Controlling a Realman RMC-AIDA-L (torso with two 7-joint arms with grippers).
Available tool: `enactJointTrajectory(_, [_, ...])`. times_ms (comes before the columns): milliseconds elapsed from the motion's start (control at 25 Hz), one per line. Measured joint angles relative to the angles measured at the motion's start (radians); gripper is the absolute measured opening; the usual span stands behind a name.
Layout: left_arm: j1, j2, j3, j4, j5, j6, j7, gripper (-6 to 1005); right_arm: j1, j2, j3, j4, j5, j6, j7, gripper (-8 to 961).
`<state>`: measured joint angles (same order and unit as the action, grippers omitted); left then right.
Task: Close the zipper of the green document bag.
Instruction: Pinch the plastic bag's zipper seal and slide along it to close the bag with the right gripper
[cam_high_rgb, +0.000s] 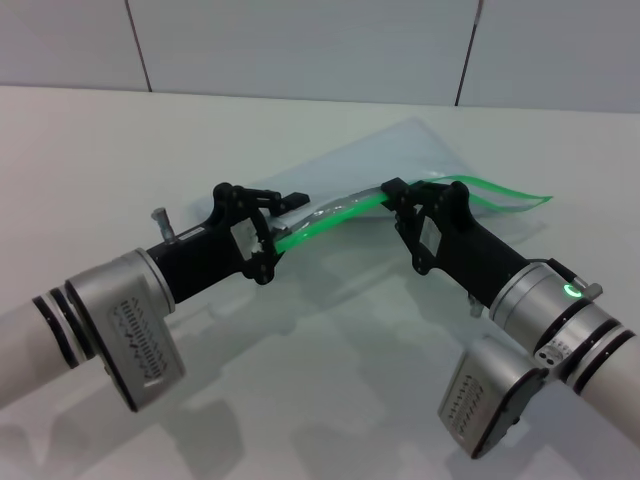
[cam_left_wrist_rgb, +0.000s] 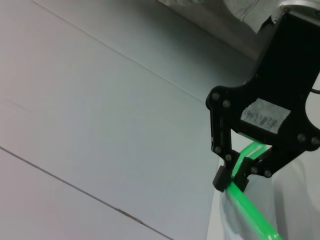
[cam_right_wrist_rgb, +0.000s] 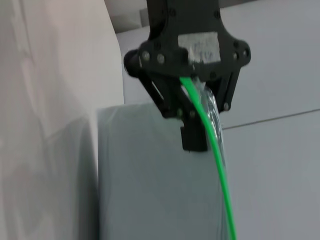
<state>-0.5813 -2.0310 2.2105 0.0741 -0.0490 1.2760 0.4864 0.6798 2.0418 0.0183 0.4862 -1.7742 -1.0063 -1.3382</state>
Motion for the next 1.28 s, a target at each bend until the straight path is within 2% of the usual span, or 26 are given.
enactJointTrajectory(840, [0.021,0.000,0.000,-0.001,0.014,0.008,0.032,63,-0.027,-0.002,0.026,-0.053,0.093,-0.009,0.017,109])
enactJointTrajectory(1280, [0.031,0.000,0.000,-0.003,0.025,0.003,0.032,66,-0.035,-0.002,0.026,-0.083,0.191,-0.017,0.029,114])
